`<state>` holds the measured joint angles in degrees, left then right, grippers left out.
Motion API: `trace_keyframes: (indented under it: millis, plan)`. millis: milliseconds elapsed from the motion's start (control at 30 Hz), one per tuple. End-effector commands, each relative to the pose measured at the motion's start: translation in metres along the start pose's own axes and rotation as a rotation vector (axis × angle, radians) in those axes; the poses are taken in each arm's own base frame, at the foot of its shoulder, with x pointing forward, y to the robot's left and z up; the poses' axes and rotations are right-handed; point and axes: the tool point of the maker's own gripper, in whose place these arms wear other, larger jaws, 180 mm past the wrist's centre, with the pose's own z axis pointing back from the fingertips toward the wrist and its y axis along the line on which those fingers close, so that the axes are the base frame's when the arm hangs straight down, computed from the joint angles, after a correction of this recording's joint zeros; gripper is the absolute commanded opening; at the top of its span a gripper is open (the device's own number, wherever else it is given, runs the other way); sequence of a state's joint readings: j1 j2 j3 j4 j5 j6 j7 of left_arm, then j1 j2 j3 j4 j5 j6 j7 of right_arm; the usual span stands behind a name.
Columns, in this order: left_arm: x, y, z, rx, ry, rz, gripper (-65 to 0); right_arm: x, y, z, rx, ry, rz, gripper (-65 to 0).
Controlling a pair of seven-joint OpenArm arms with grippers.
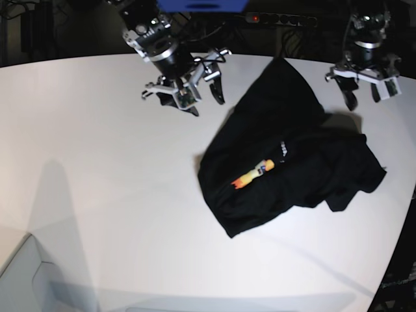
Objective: Layout the t-shirt on the table in an organized manner, then fold the t-shirt properly
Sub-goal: 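Move both grippers out over the crumpled black t-shirt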
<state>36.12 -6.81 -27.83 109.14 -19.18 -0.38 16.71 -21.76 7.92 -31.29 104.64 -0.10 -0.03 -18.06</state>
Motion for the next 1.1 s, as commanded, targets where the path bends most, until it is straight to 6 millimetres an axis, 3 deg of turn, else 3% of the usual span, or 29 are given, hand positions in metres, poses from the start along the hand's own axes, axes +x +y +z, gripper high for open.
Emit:
trace_keyframes:
  millis: [0,133,233,367,933,1067]
  plan:
    - [0.016,0.012,0.002,0.028,-0.050,-0.011,-25.1,0.010,0.006,-0.003,0.011,-0.038,-0.010,-30.2]
    - [0.047,0.041,-0.006,0.104,-0.133,-0.026,-25.1,-0.005,0.035,-0.015,0.088,0.003,0.015,-30.2]
    - [0.056,0.038,-0.015,0.054,-0.149,-0.063,-25.1,-0.007,0.060,-0.022,0.142,0.012,0.012,-30.2]
    - [0.066,0.034,-0.032,0.040,-0.179,-0.040,-25.1,-0.009,0.075,-0.027,0.173,0.021,0.009,-30.2]
    - [0.046,0.040,-0.100,0.072,-0.120,0.106,-25.1,-0.012,0.078,-0.029,0.172,0.030,-0.002,-30.2]
    - [0.049,0.013,-0.108,-0.006,-0.114,0.059,-25.1,-0.012,0.077,-0.029,0.170,0.032,-0.001,-30.2]
